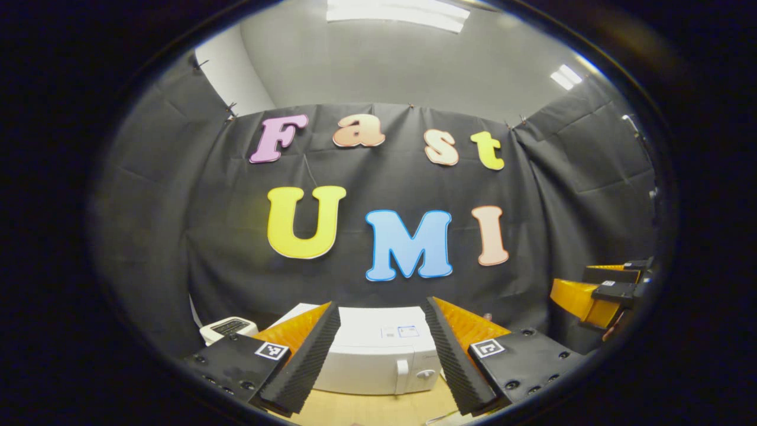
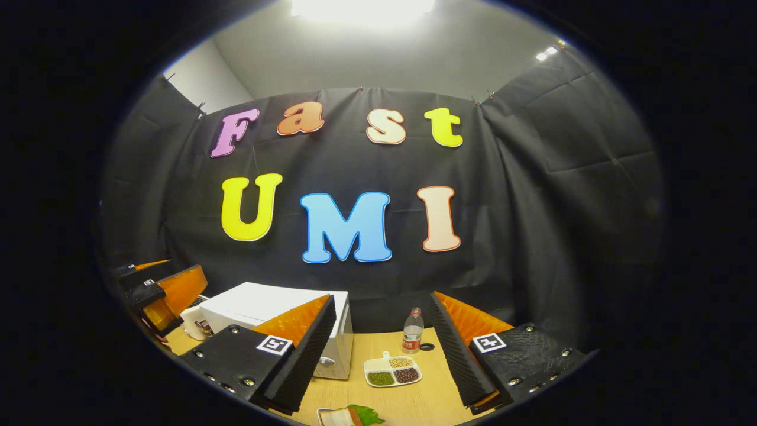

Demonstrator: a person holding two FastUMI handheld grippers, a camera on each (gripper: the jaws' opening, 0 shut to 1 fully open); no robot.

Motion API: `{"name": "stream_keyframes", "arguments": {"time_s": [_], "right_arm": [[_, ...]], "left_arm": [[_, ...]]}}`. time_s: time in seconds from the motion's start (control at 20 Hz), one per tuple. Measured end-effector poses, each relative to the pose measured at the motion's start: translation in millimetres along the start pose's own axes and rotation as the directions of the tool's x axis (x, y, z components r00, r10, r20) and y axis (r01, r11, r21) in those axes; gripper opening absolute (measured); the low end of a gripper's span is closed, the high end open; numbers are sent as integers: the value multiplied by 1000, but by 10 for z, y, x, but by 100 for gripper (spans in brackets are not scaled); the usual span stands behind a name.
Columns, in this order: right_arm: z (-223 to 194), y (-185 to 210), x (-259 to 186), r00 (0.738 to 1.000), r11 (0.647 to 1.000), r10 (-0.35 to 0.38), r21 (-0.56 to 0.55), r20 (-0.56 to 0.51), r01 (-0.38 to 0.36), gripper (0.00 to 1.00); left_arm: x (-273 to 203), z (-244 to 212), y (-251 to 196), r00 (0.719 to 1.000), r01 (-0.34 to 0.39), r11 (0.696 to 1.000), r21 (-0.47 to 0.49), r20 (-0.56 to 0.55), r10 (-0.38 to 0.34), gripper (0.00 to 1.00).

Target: Open the microwave oven with the left hand, put the food in, and close the microwave oven.

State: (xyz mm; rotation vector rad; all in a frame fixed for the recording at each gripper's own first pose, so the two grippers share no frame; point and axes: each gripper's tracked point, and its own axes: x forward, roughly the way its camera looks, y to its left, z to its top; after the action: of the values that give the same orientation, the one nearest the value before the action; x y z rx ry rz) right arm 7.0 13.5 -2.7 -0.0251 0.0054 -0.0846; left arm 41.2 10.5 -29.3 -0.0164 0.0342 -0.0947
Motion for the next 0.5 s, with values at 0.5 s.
{"name": "stream_keyframes", "arguments": {"time_s": [0.5], "right_arm": [[-263, -184, -35, 996, 999, -41, -32, -76, 39, 95]], "left_arm": [[668, -1577, -346, 958, 98, 995, -22, -269, -100, 97]]}}
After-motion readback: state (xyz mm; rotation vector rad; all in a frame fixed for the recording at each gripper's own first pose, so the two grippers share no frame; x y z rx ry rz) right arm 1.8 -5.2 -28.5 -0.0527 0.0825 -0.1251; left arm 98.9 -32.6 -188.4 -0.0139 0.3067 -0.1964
